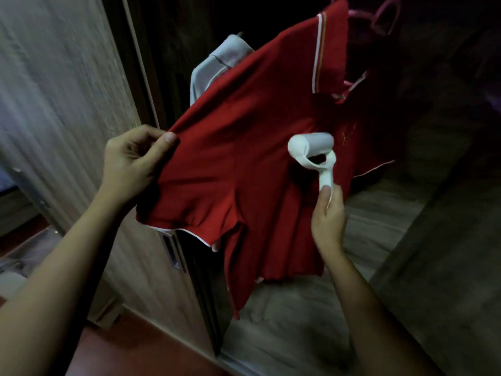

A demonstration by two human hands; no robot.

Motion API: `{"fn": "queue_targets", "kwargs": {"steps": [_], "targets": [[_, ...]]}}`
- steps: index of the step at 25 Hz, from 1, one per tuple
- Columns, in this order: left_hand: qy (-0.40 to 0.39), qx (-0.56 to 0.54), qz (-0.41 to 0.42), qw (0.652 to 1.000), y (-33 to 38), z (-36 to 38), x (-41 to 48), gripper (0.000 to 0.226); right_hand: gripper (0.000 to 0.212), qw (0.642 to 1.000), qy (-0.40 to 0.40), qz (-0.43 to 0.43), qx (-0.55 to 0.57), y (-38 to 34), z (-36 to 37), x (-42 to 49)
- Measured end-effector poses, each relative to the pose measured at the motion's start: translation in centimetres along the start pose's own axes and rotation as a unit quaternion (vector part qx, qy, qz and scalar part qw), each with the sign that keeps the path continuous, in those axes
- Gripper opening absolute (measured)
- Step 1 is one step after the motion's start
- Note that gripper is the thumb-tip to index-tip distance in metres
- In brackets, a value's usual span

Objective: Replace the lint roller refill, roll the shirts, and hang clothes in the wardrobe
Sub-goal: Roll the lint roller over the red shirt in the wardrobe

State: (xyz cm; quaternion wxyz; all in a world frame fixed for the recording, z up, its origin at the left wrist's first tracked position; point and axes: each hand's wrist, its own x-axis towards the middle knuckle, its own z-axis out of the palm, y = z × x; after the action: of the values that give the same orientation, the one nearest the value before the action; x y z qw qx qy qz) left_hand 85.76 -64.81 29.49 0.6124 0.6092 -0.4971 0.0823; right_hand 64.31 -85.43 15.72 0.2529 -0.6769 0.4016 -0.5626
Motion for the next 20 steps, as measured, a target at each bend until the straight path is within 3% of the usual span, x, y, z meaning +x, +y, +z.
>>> {"fn": "queue_targets", "kwargs": {"steps": [3,7,8,10,11,14,17,20], "targets": [[0.002,0.003,-0.004,1.000,-0.1,0.0,0.0,0.028,0.035,0.999,-0.022,-0.009,-0.025,1.6,1.9,-1.3],[-0.003,0.007,-0.006,1.000,-0.4,0.0,0.1,0.023,0.043,0.973,-0.176,0.076,-0.129,8.2,5.4,-7.0],[-0.003,0.009,-0.003,1.000,-0.5,-0.1,0.0,0.022,0.054,0.949,-0.231,0.120,-0.178,9.1,5.8,-8.1],[-0.008,0.024,0.007,1.000,-0.6,-0.1,0.0,0.021,0.095,0.903,-0.312,0.153,-0.254,11.1,6.1,-10.0],[-0.011,0.029,0.010,0.999,-0.5,0.0,0.0,0.020,0.097,0.899,-0.315,0.162,-0.259,11.5,6.1,-10.5],[-0.010,0.026,0.011,1.000,-0.4,0.2,0.0,0.019,0.042,0.943,-0.235,0.164,-0.168,9.8,5.4,-10.2],[-0.001,0.003,0.011,1.000,-0.6,0.1,0.0,0.024,0.041,0.990,-0.125,0.061,-0.038,4.2,3.5,-7.0],[-0.002,-0.010,0.011,1.000,-0.7,0.0,0.1,0.028,0.034,0.997,-0.028,-0.060,0.038,-3.7,1.5,-2.1]]}}
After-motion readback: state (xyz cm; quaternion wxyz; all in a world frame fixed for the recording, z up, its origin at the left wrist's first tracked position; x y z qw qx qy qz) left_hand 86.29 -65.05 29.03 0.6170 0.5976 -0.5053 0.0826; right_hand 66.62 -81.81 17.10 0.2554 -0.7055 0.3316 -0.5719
